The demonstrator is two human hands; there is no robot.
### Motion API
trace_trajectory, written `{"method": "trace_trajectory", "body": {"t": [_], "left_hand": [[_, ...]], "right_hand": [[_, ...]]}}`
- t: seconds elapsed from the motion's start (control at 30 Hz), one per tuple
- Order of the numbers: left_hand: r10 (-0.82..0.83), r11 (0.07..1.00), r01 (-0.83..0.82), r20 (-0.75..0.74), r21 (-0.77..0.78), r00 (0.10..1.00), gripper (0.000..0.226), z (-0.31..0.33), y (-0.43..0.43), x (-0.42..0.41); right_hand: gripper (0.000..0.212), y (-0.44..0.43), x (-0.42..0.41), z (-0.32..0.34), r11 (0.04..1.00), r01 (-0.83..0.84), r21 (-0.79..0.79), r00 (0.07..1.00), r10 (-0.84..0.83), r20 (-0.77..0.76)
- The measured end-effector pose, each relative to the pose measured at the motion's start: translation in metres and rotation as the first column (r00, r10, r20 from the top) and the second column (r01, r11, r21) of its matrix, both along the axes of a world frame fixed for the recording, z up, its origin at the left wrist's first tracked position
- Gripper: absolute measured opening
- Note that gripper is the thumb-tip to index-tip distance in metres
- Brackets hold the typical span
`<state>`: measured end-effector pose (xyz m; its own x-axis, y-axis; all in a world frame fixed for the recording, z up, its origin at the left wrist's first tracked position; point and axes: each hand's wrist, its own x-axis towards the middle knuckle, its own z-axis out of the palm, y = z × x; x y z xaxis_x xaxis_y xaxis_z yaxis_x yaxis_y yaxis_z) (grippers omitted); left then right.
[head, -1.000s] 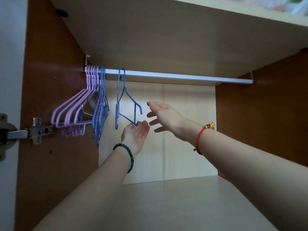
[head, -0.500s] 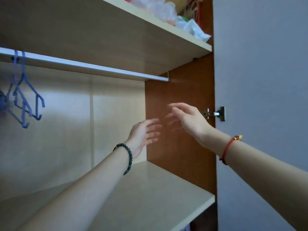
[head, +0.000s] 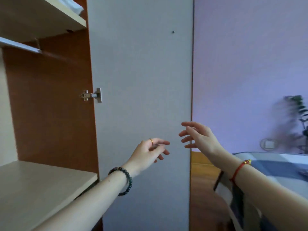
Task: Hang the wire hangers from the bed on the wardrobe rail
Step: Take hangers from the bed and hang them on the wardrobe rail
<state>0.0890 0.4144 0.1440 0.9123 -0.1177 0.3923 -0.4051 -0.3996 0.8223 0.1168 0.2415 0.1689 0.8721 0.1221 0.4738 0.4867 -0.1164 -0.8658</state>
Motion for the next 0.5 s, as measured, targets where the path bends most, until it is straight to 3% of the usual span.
{"method": "trace_trajectory", "body": {"t": [0.27, 0.5], "left_hand": [[-0.269, 0.96, 0.27, -0.019, 0.071, 0.963, 0.016, -0.057, -0.154, 0.006], [-0.453, 0.891, 0.451, -0.12, -0.051, 0.883, 0.015, -0.097, -0.268, 0.004]], "right_hand": [[0.022, -0.175, -0.03, -0.05, 0.955, 0.298, 0.007, 0.952, -0.296, -0.077], [0.018, -0.305, -0.071, -0.095, 0.853, 0.521, 0.029, 0.841, -0.507, -0.191]]}}
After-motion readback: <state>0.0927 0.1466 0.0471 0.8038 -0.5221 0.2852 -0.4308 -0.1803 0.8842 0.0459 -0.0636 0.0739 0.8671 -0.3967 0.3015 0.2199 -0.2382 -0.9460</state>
